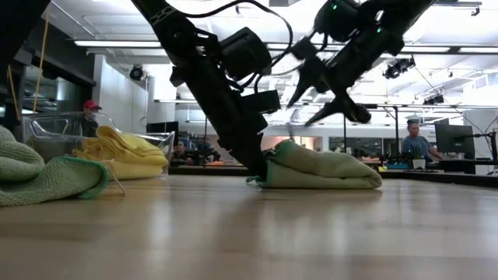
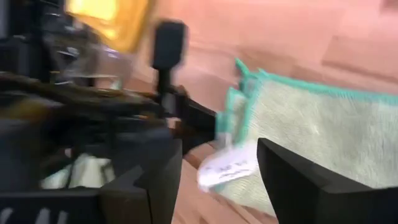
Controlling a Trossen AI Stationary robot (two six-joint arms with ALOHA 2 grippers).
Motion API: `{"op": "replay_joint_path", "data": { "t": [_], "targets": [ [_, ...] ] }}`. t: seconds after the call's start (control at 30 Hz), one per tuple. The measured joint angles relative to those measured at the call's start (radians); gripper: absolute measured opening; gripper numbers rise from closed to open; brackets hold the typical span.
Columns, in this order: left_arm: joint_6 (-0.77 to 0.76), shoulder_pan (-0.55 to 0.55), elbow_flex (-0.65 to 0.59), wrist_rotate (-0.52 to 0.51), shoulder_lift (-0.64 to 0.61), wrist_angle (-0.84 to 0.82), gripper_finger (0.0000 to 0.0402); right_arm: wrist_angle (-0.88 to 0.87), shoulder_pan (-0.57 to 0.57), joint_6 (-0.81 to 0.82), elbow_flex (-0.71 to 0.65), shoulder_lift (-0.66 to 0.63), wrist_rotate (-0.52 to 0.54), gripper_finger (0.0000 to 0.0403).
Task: Fold microfiber towels
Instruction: Fold the right green towel
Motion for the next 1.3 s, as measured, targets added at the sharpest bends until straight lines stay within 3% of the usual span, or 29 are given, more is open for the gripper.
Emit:
{"op": "replay_joint_path", "data": {
  "t": [0.27,0.43,0.6,0.77,0.83,1.03,1.3],
  "targets": [
    [0.048,0.043,0.0,0.006,-0.082,-0.152,0.0,-0.184,-0.039,-0.18,0.001,-0.184,0.009,0.0201],
    [0.076,0.086,0.0,0.018,-0.207,-0.156,0.0,-0.245,-0.021,-0.329,0.001,-0.204,0.021,0.0201],
    [0.017,0.118,0.002,0.067,-0.271,-0.02,0.0,-0.253,0.011,-0.408,-0.001,-0.121,0.08,0.016],
    [-0.053,0.133,0.002,0.112,-0.248,0.056,0.0,-0.154,0.036,-0.43,-0.002,0.028,0.09,0.0039],
    [-0.069,0.133,-0.003,0.115,-0.245,0.033,0.0,-0.079,0.04,-0.429,-0.002,0.086,0.089,0.0011],
    [-0.081,0.135,0.001,0.117,-0.247,0.022,0.0,0.102,0.065,-0.395,-0.002,0.22,0.071,0.0034],
    [-0.107,0.139,0.0,0.113,-0.247,0.024,0.0,0.149,0.096,-0.4,-0.002,0.287,0.065,0.0002]
  ]
}}
